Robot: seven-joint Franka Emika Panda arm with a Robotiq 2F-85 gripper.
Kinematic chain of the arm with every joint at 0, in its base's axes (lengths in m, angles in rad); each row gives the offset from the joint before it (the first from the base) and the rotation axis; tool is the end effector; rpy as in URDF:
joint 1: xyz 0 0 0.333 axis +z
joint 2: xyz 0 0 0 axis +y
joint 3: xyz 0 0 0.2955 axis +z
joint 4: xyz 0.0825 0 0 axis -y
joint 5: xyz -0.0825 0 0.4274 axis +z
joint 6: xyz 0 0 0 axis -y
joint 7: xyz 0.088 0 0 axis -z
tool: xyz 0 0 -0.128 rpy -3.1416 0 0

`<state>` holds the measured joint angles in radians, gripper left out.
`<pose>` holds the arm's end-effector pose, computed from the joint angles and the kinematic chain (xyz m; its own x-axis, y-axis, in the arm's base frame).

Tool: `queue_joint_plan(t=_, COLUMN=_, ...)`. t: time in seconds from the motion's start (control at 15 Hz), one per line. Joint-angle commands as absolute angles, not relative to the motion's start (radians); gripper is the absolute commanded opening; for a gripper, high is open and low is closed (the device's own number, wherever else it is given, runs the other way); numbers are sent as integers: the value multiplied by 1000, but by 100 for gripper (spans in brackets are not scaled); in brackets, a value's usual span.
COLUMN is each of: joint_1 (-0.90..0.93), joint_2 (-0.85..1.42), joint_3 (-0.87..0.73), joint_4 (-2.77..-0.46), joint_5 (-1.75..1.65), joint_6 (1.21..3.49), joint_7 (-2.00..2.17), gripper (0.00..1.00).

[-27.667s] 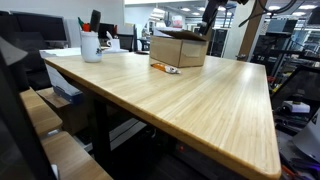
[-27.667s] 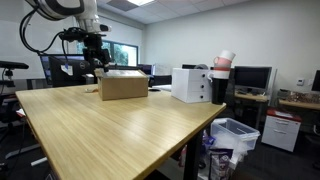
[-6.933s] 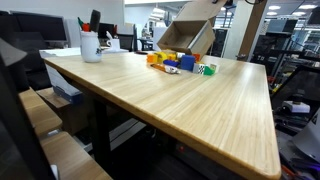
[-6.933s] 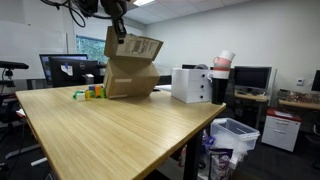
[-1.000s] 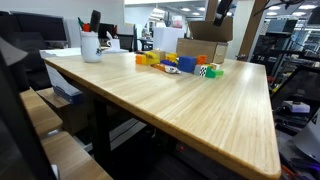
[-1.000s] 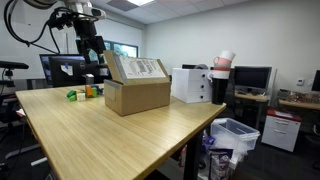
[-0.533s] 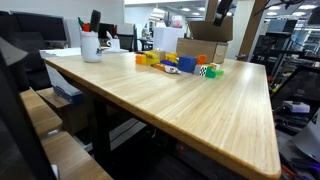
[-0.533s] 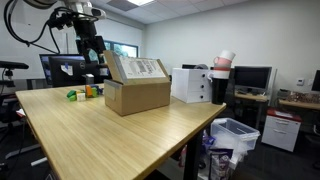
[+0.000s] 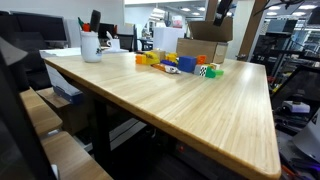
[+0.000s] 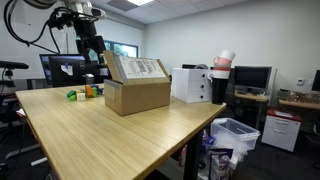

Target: Pour the contents of the box onto the table

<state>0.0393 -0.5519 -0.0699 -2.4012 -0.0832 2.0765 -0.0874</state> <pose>0.4634 -0.0207 0.4842 0.9706 0.0995 0.2193 0.0878 -0.9942 0.0627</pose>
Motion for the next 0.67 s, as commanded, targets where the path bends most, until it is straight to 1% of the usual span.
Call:
queue_joint_plan(t=0.0, joint_1=23, joint_2=-551, joint_3=-56, joint_4=-2400, joint_5=-74, joint_6=2075, joint_7=-95, gripper=100)
queue_joint_plan(t=0.6, joint_1=23, joint_2=-551, joint_3=-56, joint_4=-2400, joint_5=-74, joint_6=2075, joint_7=-95, gripper=100)
